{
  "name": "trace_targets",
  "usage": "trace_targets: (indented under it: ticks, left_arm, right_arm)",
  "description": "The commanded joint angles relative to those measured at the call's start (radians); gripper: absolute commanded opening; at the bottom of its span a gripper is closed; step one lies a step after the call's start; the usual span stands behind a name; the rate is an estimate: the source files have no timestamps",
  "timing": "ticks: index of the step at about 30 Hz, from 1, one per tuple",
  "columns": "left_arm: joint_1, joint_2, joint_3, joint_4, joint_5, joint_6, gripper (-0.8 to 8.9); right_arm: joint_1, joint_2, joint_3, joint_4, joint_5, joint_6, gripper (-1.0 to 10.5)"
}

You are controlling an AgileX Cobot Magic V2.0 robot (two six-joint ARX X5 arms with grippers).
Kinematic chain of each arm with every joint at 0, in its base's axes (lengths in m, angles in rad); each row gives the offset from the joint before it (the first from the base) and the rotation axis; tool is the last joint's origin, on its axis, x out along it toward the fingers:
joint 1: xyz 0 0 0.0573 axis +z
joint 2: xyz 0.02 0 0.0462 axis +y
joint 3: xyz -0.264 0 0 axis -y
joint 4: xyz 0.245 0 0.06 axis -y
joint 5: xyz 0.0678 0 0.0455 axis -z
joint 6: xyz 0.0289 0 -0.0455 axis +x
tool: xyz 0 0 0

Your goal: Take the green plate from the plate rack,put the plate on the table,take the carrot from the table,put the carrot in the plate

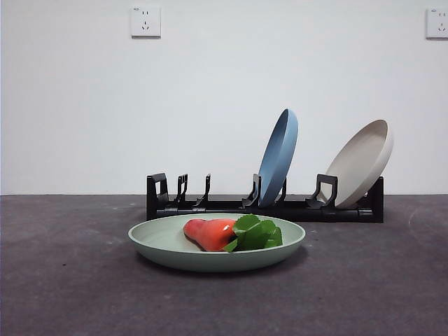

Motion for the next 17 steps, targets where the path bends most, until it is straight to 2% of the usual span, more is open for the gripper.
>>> trace_targets:
  ticks: [1, 17]
  left_arm:
    - [0.003, -0.003, -0.019, -0.002, 0.0, -0.045, -0.03]
    - [0.003, -0.003, -0.019, -0.001, -0.002, -0.057, -0.03]
  right_arm:
    - [0.001, -0.001, -0.005, 0.004, 0.002, -0.008, 0.0]
    - [0.001, -0.001, -0.005, 0.004, 0.002, -0.008, 0.0]
